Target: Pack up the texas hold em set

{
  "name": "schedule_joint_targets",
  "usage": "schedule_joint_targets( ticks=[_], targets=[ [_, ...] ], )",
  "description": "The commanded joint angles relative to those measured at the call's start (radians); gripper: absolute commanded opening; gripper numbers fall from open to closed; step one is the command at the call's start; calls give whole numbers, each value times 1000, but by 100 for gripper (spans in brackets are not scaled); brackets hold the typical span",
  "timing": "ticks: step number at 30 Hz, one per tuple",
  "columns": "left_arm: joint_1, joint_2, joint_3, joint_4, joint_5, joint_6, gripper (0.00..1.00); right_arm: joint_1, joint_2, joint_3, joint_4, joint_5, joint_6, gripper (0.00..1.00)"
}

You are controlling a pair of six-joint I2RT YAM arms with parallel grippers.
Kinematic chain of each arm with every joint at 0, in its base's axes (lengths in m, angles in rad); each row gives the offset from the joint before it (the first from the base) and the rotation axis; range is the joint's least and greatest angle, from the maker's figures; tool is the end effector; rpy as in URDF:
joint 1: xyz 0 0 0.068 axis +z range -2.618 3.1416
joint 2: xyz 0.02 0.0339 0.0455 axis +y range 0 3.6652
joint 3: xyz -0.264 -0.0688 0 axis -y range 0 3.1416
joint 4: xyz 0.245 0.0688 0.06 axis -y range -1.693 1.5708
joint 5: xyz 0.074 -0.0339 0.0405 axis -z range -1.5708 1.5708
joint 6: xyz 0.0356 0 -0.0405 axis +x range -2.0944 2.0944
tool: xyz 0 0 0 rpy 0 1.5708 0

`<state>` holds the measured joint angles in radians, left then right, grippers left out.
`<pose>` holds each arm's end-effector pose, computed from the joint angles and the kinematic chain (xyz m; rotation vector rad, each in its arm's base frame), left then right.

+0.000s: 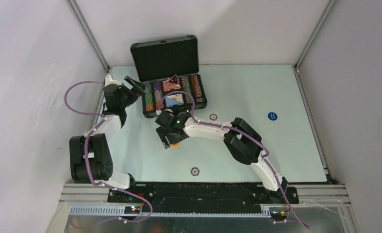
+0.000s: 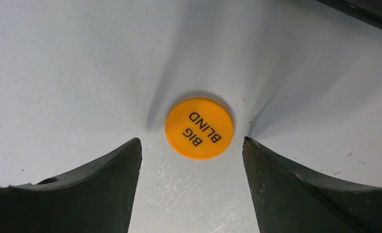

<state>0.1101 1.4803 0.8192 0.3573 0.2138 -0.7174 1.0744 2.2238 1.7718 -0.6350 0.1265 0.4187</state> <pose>0.3290 0.0288 0.2408 -0.6295 1.8077 -0.6145 0.2315 0.4180 0.1734 -0.8245 2.5544 0.3249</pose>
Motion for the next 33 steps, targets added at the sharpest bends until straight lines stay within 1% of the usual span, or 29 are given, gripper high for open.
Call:
schedule_joint_targets(
  ticks=[1, 6, 10, 14, 18, 24, 33],
  targets=[
    [8, -6, -3, 34, 11, -7, 98, -4, 32, 47, -23, 22, 6, 78],
    [8, -8, -3, 35, 12, -7, 98, -8, 53, 59, -29, 35, 0, 77],
    [8, -5, -2, 35, 10, -9, 99, -11, 64, 67, -31, 33, -2, 73],
    [8, -5, -2, 35, 11, -8, 98, -9, 64, 69, -31, 36, -9, 63],
    [7, -5, -2, 35, 12, -8, 98, -7, 60, 74, -34, 46, -16, 57],
    [7, -2, 0, 35, 13, -9, 98, -8, 36, 70, -25, 82, -27, 55],
    [8, -3, 0, 35, 14, -10, 98, -31, 4, 100, -15, 106, -57, 54]
  ],
)
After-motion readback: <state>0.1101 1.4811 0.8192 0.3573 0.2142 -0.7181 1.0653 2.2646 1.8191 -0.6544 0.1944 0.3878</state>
